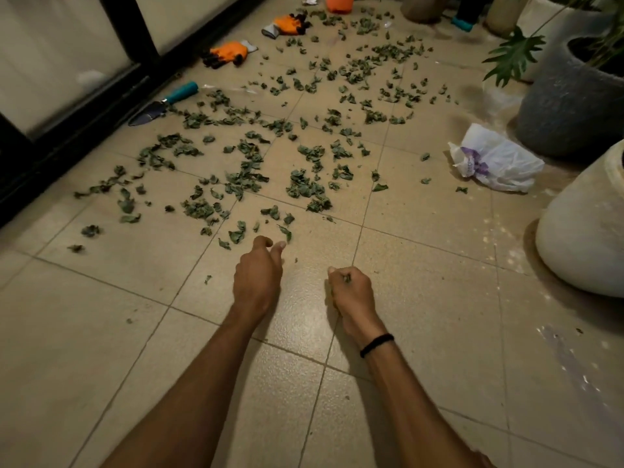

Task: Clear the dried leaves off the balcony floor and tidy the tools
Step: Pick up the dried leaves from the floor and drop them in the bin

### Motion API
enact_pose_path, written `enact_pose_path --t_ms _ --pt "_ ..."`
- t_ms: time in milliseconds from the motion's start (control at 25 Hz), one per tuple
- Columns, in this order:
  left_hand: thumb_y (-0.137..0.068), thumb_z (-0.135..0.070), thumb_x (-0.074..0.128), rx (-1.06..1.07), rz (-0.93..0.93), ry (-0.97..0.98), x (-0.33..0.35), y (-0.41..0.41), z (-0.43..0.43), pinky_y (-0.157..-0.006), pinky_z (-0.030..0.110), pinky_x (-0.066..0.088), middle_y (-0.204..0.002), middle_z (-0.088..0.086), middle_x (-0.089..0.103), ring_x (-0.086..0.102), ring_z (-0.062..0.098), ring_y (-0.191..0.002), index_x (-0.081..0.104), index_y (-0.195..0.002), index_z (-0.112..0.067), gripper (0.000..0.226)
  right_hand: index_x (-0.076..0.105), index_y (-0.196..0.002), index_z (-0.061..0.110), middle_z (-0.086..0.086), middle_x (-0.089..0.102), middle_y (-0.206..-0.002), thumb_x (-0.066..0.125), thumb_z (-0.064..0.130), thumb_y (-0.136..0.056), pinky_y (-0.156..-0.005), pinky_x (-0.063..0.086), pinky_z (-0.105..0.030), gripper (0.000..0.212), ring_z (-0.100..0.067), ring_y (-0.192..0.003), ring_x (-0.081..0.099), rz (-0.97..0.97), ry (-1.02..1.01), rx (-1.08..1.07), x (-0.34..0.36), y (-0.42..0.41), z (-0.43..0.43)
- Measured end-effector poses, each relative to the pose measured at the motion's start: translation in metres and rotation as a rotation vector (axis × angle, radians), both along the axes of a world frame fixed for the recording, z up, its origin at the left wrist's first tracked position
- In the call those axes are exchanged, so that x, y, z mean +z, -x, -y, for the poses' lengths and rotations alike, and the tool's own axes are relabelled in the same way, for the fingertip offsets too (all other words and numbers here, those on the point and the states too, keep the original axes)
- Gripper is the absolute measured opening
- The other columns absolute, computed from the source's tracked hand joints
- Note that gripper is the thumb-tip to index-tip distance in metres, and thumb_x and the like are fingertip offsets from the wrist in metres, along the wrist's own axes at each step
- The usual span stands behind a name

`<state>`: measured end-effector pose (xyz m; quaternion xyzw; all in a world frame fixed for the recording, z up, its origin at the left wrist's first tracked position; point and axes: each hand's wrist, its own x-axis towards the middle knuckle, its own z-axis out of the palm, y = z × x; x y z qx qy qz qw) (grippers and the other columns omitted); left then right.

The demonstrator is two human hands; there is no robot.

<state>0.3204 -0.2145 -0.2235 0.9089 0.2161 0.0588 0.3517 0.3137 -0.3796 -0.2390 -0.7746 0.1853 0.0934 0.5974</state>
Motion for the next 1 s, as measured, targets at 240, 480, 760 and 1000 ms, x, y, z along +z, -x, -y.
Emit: enact_pose_path --t_ms 240,480,760,1000 --pt "-0.096 -0.059 0.051 -0.222 -0.16 -0.239 -0.015 -0.028 0.01 -0.069 0.039 0.052 -0.096 0.014 0.072 0.069 0.034 -0.082 0.027 -0.148 -0.01 0.076 0.062 -0.091 0.007 -0.01 0.058 -0.065 0.066 0.026 -0.094 -0.046 0.039 -0.028 0.019 -0.018 -0.05 0.049 -0.117 -0.371 -0.215 0.006 -0.009 0.008" --pt "-0.105 -0.049 0.037 -0.24 -0.077 -0.458 -0.034 -0.042 0.014 -0.057 0.033 0.04 -0.095 0.009 0.07 0.068 0.032 -0.075 0.044 -0.12 -0.015 0.038 0.063 -0.092 0.004 -0.008 0.062 -0.067 0.064 0.027 -0.096 -0.049 0.043 -0.029 0.023 -0.017 -0.054 0.054 -0.1 -0.267 -0.189 -0.008 0.003 0.001" --pt "-0.106 -0.035 0.046 0.093 0.115 0.168 -0.022 -0.016 -0.008 -0.052 0.028 0.035 -0.075 -0.002 0.06 0.056 0.016 -0.064 0.053 -0.098 -0.011 0.026 0.06 -0.09 0.013 0.01 0.06 -0.076 0.057 0.026 -0.099 -0.054 0.039 -0.01 0.016 -0.005 -0.065 0.054 0.197 0.286 0.102 0.003 -0.001 -0.025" --pt "-0.101 -0.032 0.057 0.375 0.283 0.423 0.0 0.048 -0.073 -0.058 0.03 0.042 -0.071 0.005 0.059 0.052 0.015 -0.061 0.059 -0.087 -0.002 0.033 0.057 -0.082 0.012 -0.002 0.057 -0.081 0.05 0.012 -0.099 -0.061 0.034 -0.027 0.018 -0.017 -0.073 0.051 0.421 0.622 0.315 -0.015 -0.028 -0.06"
